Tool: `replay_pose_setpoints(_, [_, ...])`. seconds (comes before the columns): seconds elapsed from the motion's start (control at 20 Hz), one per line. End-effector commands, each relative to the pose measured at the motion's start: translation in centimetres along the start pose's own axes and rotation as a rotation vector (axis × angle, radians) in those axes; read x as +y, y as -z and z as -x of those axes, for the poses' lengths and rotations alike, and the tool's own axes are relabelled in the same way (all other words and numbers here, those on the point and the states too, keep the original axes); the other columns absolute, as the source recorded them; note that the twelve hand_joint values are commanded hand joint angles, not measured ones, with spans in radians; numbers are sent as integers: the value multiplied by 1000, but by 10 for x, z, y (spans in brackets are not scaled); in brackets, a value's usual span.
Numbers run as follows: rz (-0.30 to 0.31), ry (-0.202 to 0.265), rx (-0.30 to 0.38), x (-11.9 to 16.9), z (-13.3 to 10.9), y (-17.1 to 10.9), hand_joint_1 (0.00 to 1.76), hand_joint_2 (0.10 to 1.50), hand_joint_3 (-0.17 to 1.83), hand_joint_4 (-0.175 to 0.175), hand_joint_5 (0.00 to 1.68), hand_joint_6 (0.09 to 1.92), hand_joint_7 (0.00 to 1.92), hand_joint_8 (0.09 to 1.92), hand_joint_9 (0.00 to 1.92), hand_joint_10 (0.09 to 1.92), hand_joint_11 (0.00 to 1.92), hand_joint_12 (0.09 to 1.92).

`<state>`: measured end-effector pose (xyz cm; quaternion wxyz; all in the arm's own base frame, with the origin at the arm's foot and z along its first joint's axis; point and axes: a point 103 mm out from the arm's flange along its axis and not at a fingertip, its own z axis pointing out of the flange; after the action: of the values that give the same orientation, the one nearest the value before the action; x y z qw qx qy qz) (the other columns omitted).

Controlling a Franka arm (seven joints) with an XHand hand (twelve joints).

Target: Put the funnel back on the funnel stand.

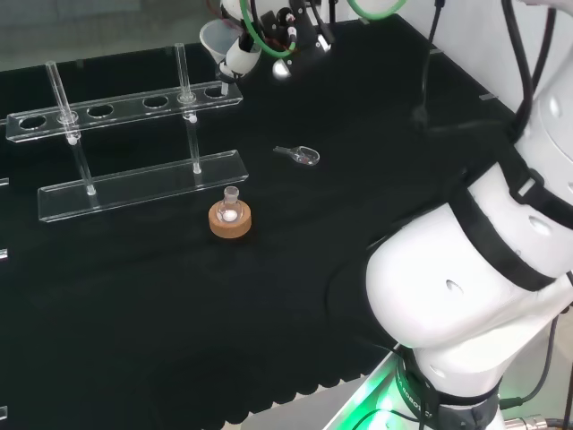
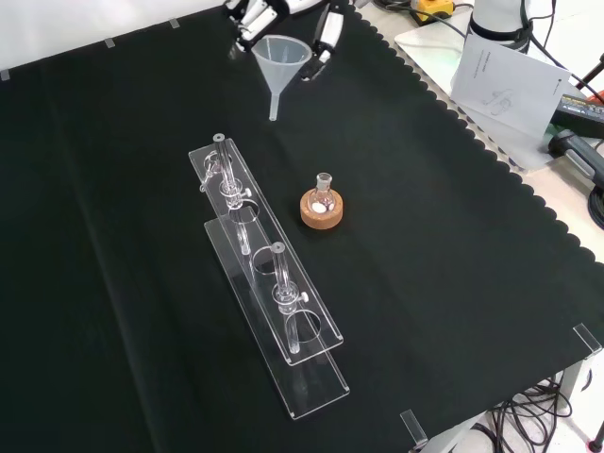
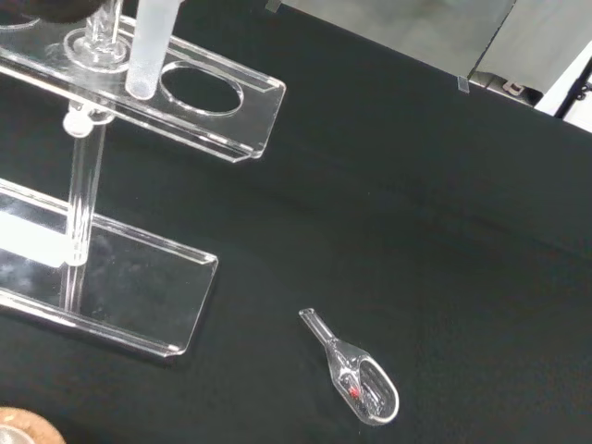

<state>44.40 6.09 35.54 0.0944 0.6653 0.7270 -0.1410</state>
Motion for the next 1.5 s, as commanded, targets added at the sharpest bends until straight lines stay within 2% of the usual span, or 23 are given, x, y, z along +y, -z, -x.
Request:
replay_pose_setpoints(0.05, [-21, 7, -9, 33, 10, -6, 681, 825, 448, -19, 636, 634, 738, 692, 1132, 420, 605, 1261])
replay_pose_setpoints(0.35, [-25, 20, -7, 59, 13, -16, 678, 825, 450, -20, 626, 634, 736, 693, 1128, 423, 610, 1259])
replay_pose_setpoints(0.6, [-26, 19, 0, 71, 27, -25, 676, 824, 451, -21, 623, 635, 734, 694, 1126, 425, 617, 1258])
replay_pose_setpoints(1.0, [-36, 26, -5, 94, 19, -29, 676, 823, 452, -21, 621, 637, 732, 696, 1123, 430, 623, 1256])
replay_pose_setpoints(1.5, [-33, 26, -17, 99, 13, -27, 676, 822, 453, -23, 620, 637, 731, 697, 1121, 436, 628, 1253])
